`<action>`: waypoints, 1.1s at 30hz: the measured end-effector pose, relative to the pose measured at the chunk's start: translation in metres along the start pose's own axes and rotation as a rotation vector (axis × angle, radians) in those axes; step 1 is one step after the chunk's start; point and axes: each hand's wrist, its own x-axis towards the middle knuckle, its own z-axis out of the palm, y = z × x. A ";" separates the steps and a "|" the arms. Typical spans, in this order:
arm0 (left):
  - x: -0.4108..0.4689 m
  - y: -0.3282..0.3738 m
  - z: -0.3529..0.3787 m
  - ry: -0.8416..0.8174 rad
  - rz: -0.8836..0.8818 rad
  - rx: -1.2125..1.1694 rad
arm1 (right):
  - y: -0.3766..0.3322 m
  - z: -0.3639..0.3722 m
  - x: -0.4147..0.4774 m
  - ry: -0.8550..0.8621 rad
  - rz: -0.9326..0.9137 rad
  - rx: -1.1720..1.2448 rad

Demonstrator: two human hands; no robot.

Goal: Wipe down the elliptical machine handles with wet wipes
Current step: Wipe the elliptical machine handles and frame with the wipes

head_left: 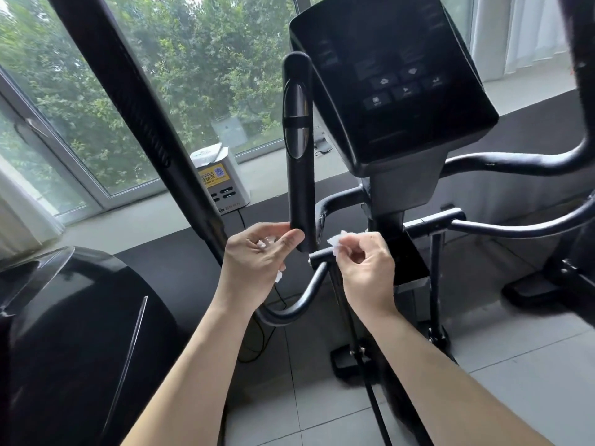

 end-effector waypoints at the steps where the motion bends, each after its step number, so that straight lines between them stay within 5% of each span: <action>1: 0.001 0.002 0.000 0.008 -0.018 0.003 | -0.003 -0.001 0.007 0.008 0.031 0.018; 7: 0.003 0.023 -0.003 -0.028 -0.102 0.084 | 0.014 0.009 0.058 0.037 0.239 0.033; 18: 0.008 0.034 -0.005 -0.052 -0.173 0.182 | 0.035 0.058 0.100 0.059 0.350 0.046; 25: 0.009 0.039 -0.004 -0.054 -0.182 0.224 | 0.035 0.046 0.098 -0.172 0.437 0.246; 30: 0.011 0.045 -0.003 -0.067 -0.196 0.234 | 0.019 0.008 0.095 -0.538 0.471 0.403; 33: 0.012 0.045 -0.003 -0.079 -0.208 0.230 | 0.025 0.003 0.101 -0.499 0.520 0.523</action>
